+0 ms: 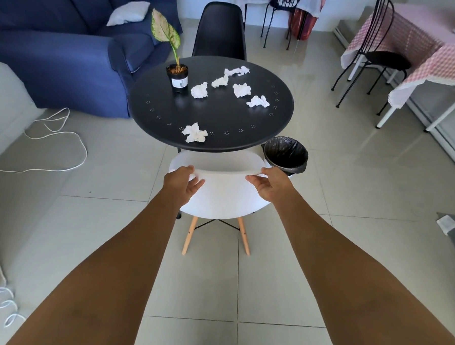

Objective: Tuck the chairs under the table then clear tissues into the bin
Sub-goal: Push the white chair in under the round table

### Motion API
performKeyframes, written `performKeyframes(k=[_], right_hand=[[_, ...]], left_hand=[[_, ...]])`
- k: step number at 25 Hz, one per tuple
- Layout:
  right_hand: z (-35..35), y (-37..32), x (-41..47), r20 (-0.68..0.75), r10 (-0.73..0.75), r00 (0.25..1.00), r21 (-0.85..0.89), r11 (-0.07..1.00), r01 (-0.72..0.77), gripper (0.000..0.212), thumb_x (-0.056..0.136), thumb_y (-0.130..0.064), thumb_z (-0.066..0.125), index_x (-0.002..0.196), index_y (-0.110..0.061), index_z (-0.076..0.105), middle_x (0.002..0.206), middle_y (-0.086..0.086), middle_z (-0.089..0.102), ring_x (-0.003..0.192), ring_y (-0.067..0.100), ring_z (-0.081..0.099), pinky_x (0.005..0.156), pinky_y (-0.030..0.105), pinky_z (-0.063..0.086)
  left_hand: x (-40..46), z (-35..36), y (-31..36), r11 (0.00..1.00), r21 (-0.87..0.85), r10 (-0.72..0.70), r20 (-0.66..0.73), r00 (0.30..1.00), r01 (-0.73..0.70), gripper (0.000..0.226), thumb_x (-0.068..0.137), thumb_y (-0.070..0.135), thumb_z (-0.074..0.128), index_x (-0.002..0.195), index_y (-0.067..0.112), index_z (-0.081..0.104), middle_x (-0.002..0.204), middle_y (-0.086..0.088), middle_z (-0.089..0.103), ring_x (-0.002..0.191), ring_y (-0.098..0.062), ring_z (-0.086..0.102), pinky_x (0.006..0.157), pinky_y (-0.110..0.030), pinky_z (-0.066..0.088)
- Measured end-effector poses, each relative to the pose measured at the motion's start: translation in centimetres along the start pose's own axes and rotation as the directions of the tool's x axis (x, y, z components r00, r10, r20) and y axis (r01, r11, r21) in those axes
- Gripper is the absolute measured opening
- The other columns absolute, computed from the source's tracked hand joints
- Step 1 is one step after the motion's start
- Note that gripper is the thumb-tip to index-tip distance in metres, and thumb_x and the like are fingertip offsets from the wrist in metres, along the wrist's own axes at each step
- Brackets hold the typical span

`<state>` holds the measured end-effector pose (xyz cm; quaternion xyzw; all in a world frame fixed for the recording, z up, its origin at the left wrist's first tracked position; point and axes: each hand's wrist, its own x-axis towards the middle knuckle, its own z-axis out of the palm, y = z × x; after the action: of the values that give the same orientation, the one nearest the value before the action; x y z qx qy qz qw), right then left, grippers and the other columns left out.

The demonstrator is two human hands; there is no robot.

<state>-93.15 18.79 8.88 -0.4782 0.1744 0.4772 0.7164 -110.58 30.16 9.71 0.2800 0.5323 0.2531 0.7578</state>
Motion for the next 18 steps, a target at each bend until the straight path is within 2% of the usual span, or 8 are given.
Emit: performKeyframes(k=[2,4,5,7,8,10,14,18], right_hand=[[-0.2,0.4,-0.4,0.002,-0.033,0.999,-0.06,0.998,0.034,0.02,0.095,-0.004,0.05,0.115,-0.001,0.049,0.097,0.018,0.057,0.091,0.028,0.062,0.1,0.041,0.05],[-0.8,1.0,-1.0,0.011,-0.144,0.989,-0.36,0.922,0.139,0.037,0.097,-0.013,0.046,0.133,-0.004,0.041,0.107,0.014,0.057,0.095,0.027,0.06,0.101,0.041,0.046],[-1.5,1.4,-1.3,0.027,-0.229,0.973,-0.557,0.805,0.205,0.046,0.097,-0.017,0.043,0.141,-0.009,0.034,0.126,0.014,0.053,0.113,0.03,0.056,0.107,0.043,0.042],[-3.1,2.1,-2.5,0.116,-0.377,0.919,-0.853,0.436,0.287,0.051,0.099,-0.024,0.037,0.148,-0.017,0.026,0.151,0.011,0.036,0.136,0.03,0.038,0.114,0.042,0.033],[-4.2,2.4,-3.0,0.166,-0.408,0.897,-0.919,0.266,0.291,0.05,0.099,-0.026,0.034,0.148,-0.019,0.025,0.154,0.009,0.032,0.139,0.028,0.034,0.115,0.04,0.03],[-6.6,2.6,-3.9,0.235,-0.424,0.875,-0.954,0.071,0.291,0.049,0.1,-0.026,0.031,0.148,-0.019,0.027,0.155,0.005,0.031,0.142,0.024,0.031,0.116,0.037,0.026],[-11.6,2.1,-5.9,0.263,-0.485,0.834,-0.959,-0.032,0.283,0.046,0.099,-0.021,0.034,0.144,-0.014,0.037,0.152,0.005,0.038,0.141,0.021,0.033,0.116,0.033,0.025],[-18.9,0.6,-8.7,0.125,-0.57,0.812,-0.99,-0.02,0.138,0.037,0.095,-0.021,0.04,0.127,-0.016,0.057,0.131,0.008,0.059,0.121,0.025,0.054,0.101,0.033,0.045]], left_hand=[[-0.7,-0.2,-0.1,0.963,0.267,0.035,-0.027,0.999,-0.027,0.032,0.091,0.022,0.059,0.118,0.005,0.053,0.109,-0.008,0.05,0.118,-0.029,0.055,0.082,-0.037,0.055],[-1.3,-0.3,-0.3,0.832,0.548,0.129,-0.045,0.991,-0.084,0.031,0.093,0.032,0.052,0.109,0.006,0.058,0.11,-0.011,0.058,0.121,-0.03,0.054,0.086,-0.036,0.055],[-1.6,-0.4,-0.6,0.731,0.671,0.17,-0.001,0.986,-0.125,0.039,0.095,0.036,0.046,0.119,0.007,0.057,0.123,-0.012,0.058,0.124,-0.031,0.051,0.093,-0.038,0.053],[-2.2,-0.6,-1.6,0.455,0.865,0.198,0.131,0.971,-0.21,0.054,0.098,0.041,0.033,0.141,0.01,0.041,0.146,-0.012,0.043,0.133,-0.031,0.042,0.11,-0.043,0.041],[-2.5,-0.7,-2.2,0.32,0.916,0.2,0.185,0.962,-0.242,0.057,0.099,0.043,0.029,0.145,0.011,0.036,0.151,-0.012,0.037,0.137,-0.03,0.037,0.115,-0.044,0.034],[-3.1,-0.6,-3.5,0.155,0.952,0.182,0.234,0.955,-0.263,0.058,0.098,0.045,0.028,0.147,0.014,0.031,0.156,-0.013,0.028,0.142,-0.03,0.029,0.119,-0.044,0.026],[-4.4,0.8,-6.4,0.008,0.953,0.135,0.299,0.944,-0.303,0.057,0.098,0.043,0.03,0.147,0.014,0.031,0.155,-0.016,0.026,0.144,-0.031,0.023,0.119,-0.044,0.02],[-5.9,4.7,-11.0,-0.081,0.903,0.061,0.428,0.902,-0.422,0.054,0.098,0.04,0.034,0.143,0.01,0.038,0.151,-0.017,0.035,0.14,-0.033,0.032,0.117,-0.042,0.028]])
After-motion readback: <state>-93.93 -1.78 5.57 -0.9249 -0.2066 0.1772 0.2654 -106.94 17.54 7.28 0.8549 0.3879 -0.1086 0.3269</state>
